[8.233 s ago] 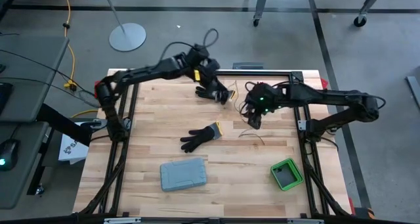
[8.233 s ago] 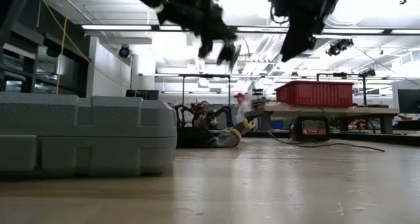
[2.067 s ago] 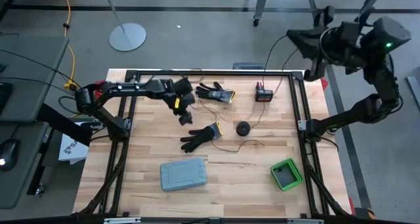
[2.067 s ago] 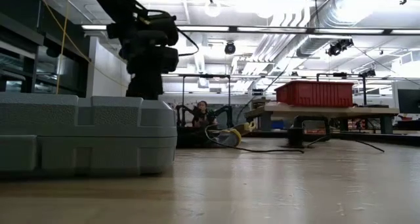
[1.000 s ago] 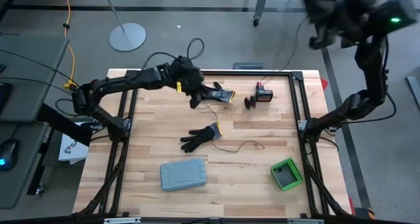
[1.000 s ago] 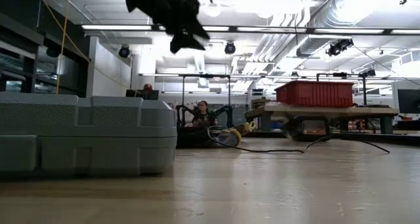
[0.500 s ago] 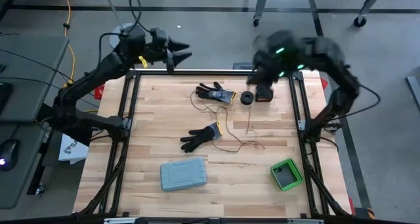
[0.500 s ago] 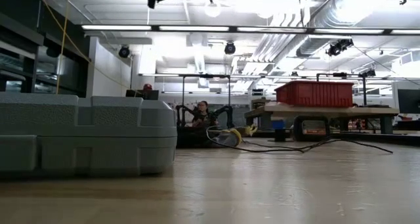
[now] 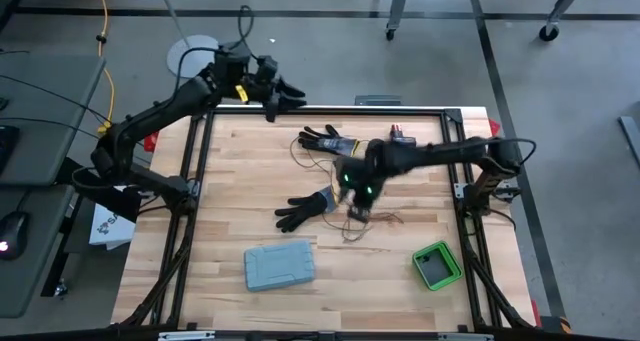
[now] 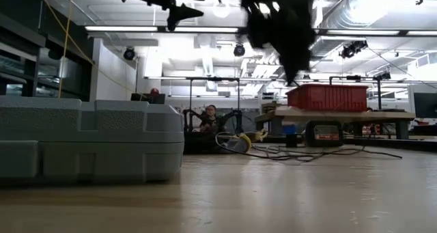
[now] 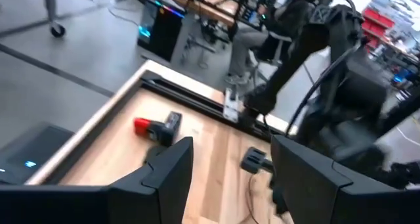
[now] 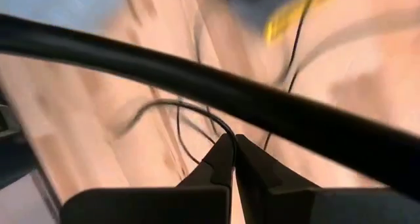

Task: Coil cords
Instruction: Uncoil the black wire cable from the black spool, then move the black wire cable to the middle right of the table

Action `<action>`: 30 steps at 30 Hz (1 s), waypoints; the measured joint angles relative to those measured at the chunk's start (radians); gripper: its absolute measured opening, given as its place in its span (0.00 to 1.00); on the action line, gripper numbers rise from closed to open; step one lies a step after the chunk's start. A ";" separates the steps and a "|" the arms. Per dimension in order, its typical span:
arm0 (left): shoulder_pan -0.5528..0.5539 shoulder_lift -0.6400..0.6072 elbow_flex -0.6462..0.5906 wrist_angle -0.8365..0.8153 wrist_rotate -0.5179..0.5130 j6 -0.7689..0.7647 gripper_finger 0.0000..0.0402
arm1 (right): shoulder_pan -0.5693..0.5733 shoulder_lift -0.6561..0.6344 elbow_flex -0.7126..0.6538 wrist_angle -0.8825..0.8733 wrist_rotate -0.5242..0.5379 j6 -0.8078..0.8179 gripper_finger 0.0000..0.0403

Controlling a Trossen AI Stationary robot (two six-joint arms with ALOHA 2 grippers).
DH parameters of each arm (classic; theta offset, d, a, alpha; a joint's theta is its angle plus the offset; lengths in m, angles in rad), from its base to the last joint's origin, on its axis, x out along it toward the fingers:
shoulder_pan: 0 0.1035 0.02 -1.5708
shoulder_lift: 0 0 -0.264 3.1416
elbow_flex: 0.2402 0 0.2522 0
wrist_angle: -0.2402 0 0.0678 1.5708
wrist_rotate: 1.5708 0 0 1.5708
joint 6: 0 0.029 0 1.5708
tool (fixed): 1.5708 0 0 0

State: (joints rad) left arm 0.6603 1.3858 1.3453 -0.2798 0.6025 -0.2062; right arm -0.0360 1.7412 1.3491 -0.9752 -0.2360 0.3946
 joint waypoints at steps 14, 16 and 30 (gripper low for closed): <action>-0.172 0.108 0.000 0.003 -0.185 -0.043 0.50 | 0.035 -0.105 -0.308 0.192 0.135 0.194 0.25; -0.202 0.121 0.000 -0.026 -0.229 -0.028 0.50 | 0.035 -0.167 -0.308 0.138 0.195 0.208 0.34; -0.159 0.482 0.221 -0.011 -0.167 -0.066 0.52 | 0.104 -0.598 -0.313 -0.012 0.530 0.577 0.61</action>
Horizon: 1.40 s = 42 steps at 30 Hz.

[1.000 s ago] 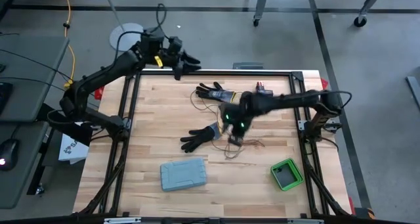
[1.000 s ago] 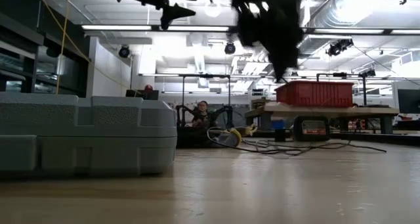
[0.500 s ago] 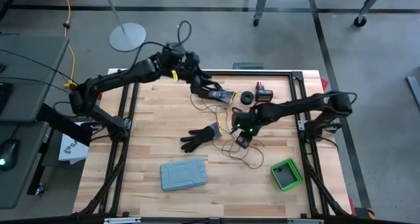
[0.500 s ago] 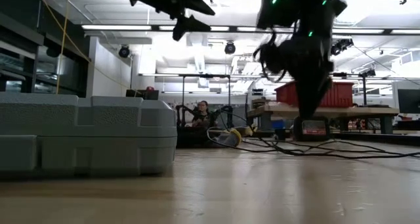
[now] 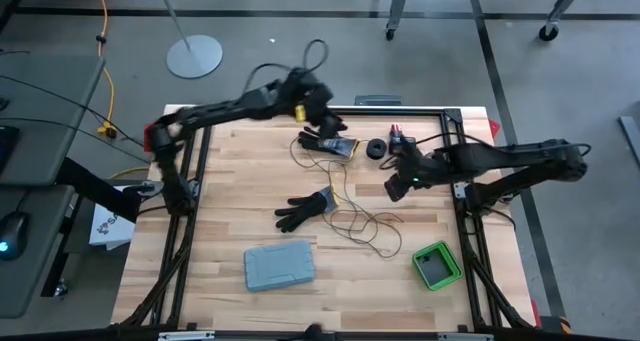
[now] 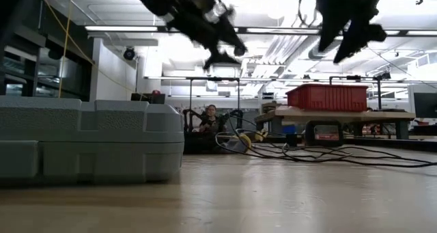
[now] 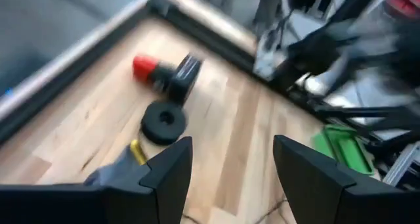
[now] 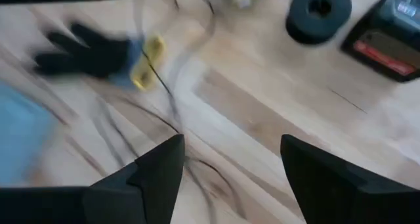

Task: Coil cords
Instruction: Move the black wire cable to the middle right of the table

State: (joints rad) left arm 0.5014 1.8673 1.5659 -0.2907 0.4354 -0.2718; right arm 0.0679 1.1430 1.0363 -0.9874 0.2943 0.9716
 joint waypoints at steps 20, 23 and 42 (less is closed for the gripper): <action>-0.035 0.612 0.586 -0.167 -0.040 -0.257 0.49 | 0.225 -0.053 0.004 0.205 0.175 0.255 0.61; -0.068 0.590 0.590 -0.151 -0.046 -0.179 0.40 | 0.220 -0.047 0.005 0.182 0.302 0.271 0.53; 0.117 -0.058 0.246 -0.179 0.081 0.223 0.00 | -0.461 0.120 -0.344 0.600 0.137 0.149 0.00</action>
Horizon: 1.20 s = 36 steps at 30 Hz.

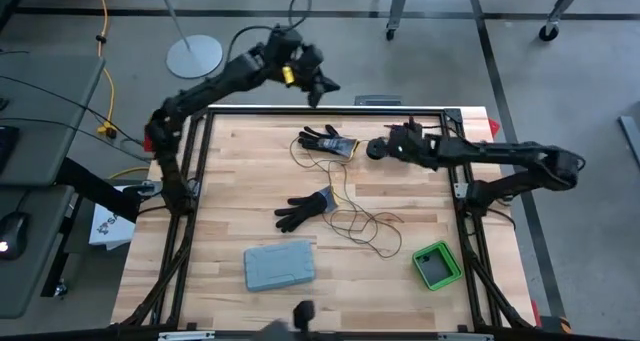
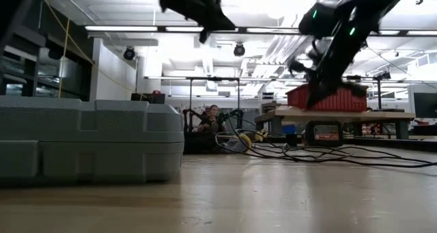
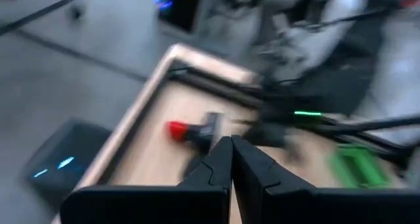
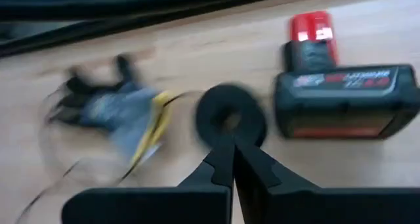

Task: Coil cords
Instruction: Move the black wire cable to the middle right of the table

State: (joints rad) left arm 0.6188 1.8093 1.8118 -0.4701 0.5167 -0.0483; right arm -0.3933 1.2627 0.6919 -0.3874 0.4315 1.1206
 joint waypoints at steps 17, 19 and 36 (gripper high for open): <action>-0.047 -0.407 -0.755 0.603 -0.131 -0.359 0.00 | -0.200 0.468 0.236 0.089 -0.098 0.002 0.00; -0.051 -0.413 -0.754 0.613 -0.134 -0.356 0.00 | -0.205 0.492 0.262 0.070 -0.083 0.005 0.00; -0.077 -0.493 -0.753 0.545 -0.032 -0.258 0.00 | -0.086 0.482 0.339 -0.122 -0.166 -0.071 0.00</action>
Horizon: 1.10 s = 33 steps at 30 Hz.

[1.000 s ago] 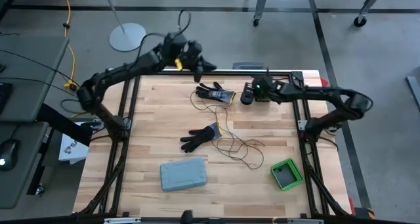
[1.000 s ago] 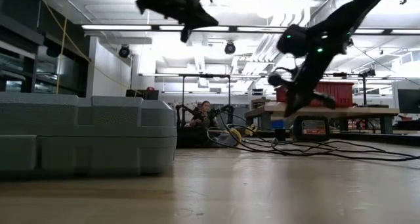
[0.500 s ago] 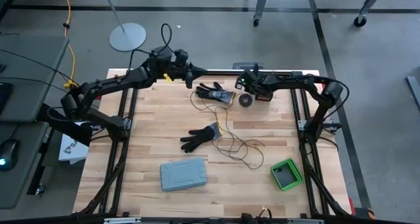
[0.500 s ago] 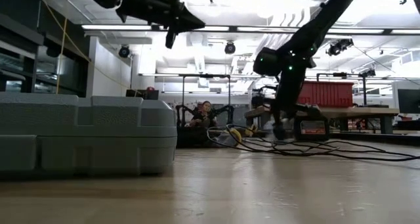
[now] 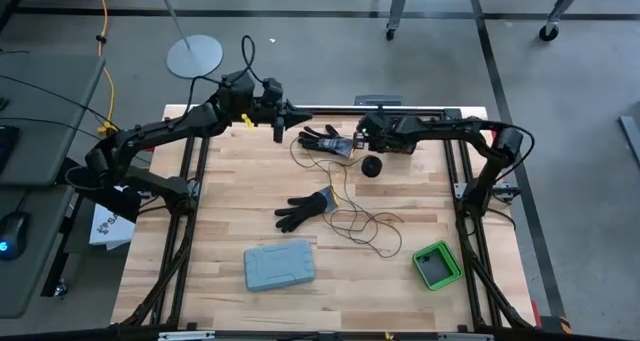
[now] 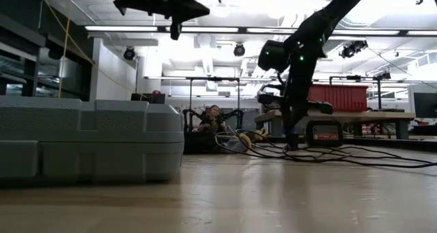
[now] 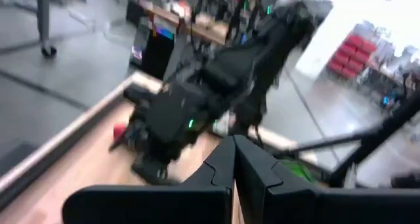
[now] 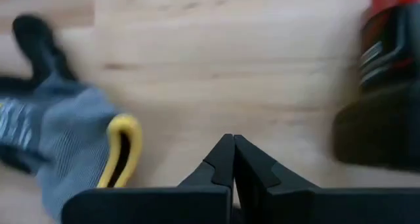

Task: Coil cords
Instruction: Move the black wire cable to the middle right of the table

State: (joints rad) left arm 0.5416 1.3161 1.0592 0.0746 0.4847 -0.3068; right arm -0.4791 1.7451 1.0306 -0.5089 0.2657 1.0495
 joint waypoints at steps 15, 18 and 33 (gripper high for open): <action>-0.195 -0.038 -0.098 -0.274 0.004 0.102 0.00 | 0.320 -0.006 -0.001 -0.094 -0.132 0.050 0.00; -0.265 -0.038 -0.201 -0.145 0.002 0.005 0.00 | 0.419 -0.037 -0.001 -0.114 -0.126 0.108 0.00; -0.275 0.219 -0.188 0.152 -0.039 -0.185 0.01 | 0.568 -0.437 -0.038 -0.555 -0.023 0.217 0.00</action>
State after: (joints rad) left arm 0.2663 1.5347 0.8709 0.2268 0.4455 -0.4919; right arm 0.0886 1.3085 0.9927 -1.0638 0.2424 1.2663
